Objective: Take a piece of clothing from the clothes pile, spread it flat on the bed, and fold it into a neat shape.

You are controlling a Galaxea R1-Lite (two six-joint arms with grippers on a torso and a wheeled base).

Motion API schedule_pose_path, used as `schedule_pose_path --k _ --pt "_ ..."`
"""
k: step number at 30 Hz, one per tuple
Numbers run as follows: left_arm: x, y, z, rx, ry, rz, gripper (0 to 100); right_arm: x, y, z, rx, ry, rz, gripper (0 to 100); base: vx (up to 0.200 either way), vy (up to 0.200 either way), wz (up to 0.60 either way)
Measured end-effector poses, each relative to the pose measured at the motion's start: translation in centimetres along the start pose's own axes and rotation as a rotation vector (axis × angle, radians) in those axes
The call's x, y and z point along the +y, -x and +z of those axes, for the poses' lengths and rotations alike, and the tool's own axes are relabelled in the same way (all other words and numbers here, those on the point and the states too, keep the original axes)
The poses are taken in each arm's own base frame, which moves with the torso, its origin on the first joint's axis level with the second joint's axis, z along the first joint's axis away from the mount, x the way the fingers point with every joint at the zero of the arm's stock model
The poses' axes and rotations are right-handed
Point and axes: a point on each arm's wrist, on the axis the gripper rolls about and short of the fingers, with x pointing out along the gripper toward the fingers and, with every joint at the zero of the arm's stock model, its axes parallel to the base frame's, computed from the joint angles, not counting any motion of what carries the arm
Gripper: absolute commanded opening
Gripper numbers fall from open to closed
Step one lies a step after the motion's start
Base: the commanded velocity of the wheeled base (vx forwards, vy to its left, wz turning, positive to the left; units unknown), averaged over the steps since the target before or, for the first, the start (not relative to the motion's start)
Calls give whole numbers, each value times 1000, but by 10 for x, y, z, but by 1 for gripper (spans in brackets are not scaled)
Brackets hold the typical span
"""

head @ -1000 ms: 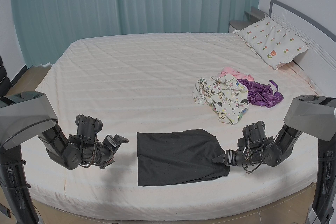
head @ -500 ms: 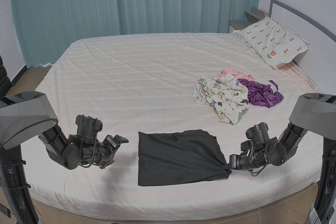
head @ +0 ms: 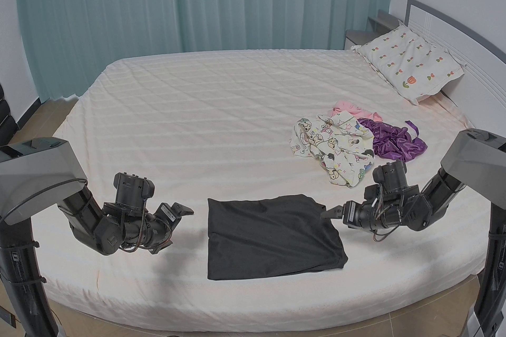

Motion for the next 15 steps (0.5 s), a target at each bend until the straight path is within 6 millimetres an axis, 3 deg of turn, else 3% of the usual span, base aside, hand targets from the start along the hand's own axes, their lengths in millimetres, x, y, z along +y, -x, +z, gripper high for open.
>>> schedule_pose_path --k 5,13,14,15 --pt "0 0 0 0 1 1 100 10 -23 24 -78 -71 19 100 0 0 0" --pt "1 0 -1 -9 0 10 100 14 -72 34 -109 -100 25 100 0 0 0" --pt "1 0 -1 -13 0 12 100 14 -76 35 -111 -103 28 0 0 0 0" --pt "1 0 -1 -15 0 15 100 13 -81 36 -111 -108 29 0 0 0 0"
